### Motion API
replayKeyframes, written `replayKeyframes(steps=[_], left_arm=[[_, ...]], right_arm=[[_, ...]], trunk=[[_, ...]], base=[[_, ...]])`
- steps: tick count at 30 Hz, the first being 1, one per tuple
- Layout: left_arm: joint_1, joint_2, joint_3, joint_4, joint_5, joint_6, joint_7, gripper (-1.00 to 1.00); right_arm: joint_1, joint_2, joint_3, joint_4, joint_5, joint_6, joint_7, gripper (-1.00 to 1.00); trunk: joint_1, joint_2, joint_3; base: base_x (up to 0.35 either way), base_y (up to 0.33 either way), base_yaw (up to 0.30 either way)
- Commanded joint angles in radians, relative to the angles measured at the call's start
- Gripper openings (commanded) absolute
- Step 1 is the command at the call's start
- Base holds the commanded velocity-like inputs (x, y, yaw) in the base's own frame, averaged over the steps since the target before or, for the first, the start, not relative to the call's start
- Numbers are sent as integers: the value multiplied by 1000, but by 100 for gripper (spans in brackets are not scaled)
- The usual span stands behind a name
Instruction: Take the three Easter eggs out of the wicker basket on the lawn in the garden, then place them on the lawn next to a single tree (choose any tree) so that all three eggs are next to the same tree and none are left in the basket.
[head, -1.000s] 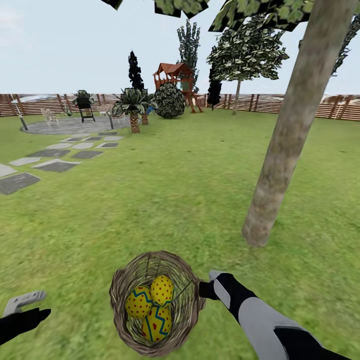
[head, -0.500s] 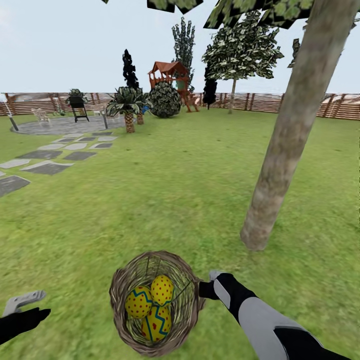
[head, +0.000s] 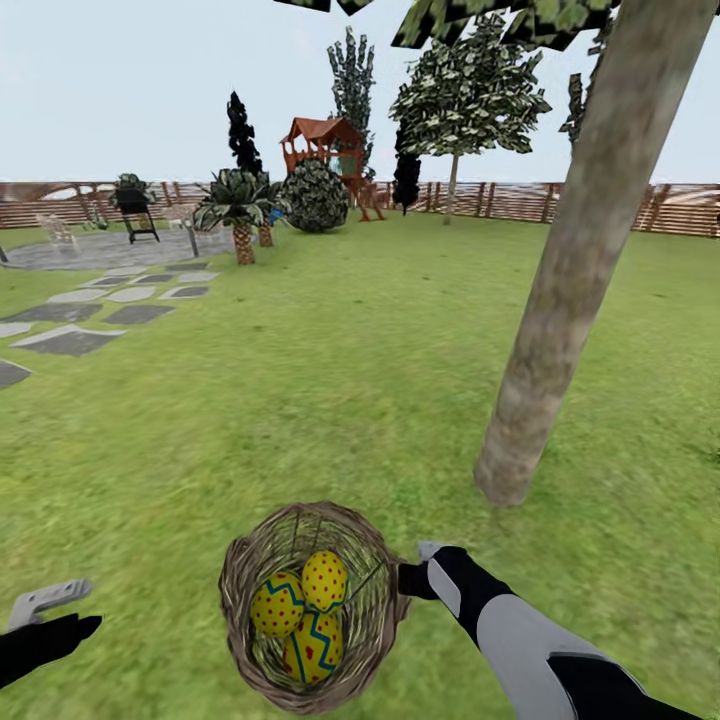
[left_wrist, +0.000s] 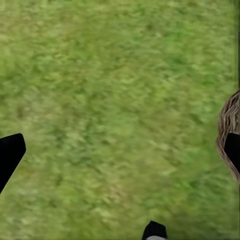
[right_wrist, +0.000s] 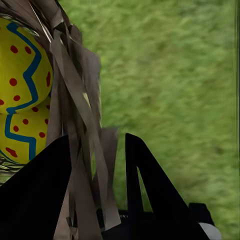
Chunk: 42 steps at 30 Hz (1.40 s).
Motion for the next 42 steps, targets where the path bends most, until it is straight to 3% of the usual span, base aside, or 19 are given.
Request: replayKeyframes(steps=[1,9,42], left_arm=[[-1,0,1,0,8,5,4,100],[-1,0,1,-1,8,5,4,100],[-1,0,1,-1,7,5,4,100]], right_arm=[[-1,1,-13,-2,-17,4,-4,-100],[-1,1,-13,-2,-17,4,-4,-100],[-1,1,-13,-2,-17,4,-4,-100]], trunk=[[1,-2,-3],[1,-2,-12],[1,-2,-12]], base=[[225,0,-165],[225,0,-139],[224,0,-1]])
